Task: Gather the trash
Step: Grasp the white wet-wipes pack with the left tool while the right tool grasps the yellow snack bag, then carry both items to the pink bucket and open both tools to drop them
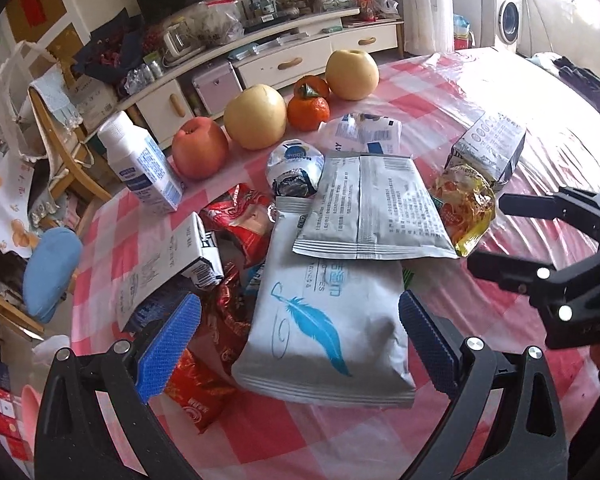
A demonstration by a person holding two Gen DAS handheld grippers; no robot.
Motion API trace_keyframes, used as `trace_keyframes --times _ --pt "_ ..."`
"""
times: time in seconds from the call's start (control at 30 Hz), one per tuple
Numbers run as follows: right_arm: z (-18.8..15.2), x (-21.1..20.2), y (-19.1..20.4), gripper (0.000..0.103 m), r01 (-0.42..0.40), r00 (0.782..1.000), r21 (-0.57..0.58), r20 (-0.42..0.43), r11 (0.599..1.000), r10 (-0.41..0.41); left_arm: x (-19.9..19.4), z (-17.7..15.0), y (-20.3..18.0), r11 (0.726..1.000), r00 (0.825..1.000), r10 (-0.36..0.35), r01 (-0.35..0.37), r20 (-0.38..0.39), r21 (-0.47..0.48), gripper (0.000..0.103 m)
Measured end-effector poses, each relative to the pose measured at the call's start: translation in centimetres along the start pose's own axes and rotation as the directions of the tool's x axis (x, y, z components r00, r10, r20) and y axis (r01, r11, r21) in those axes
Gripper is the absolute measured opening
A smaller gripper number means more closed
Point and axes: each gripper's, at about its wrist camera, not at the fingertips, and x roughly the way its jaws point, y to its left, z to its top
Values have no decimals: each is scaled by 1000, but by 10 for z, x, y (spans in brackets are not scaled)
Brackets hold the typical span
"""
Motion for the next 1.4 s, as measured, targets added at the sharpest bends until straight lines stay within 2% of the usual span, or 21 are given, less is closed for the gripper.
trace_keyframes --times 0.23,0.4,0.47,0.6,0.7,0.73,0.8,0.93,1.23,1.4 --pt "4 4 -3 83 -14 1000 21 -8 1000 15 7 5 6 998 1000 -27 26 -6 -57 98" --pt "8 7 -7 83 -9 1000 41 -5 999 10 15 8 4 997 998 -52 50 -19 -63 98" --pt "10 11 -9 83 -3 1000 48 -14 999 4 22 7 -1 996 996 -76 74 -50 -45 98" --pt "12 15 -10 83 10 1000 48 -23 999 -9 30 6 -15 998 996 -57 59 -75 25 98" --pt "15 20 -11 83 33 999 42 -29 999 -32 35 7 -18 999 996 -38 40 -77 28 98" --pt "16 21 -11 83 39 999 39 -31 998 -38 36 8 -18 999 997 -31 33 -75 25 97" --pt "15 24 -11 83 48 998 32 -38 998 -47 40 9 -18 999 996 -37 38 -82 10 84" --pt "16 31 -12 74 99 994 8 -51 995 -98 40 7 -16 999 997 -32 31 -77 -7 81" --pt "11 28 -8 61 127 990 -39 -52 991 -129 27 -6 -4 994 997 -48 42 -59 -102 78" --pt "4 23 -5 57 138 989 -70 -52 988 -142 13 -21 5 986 997 -63 57 -37 -155 78"
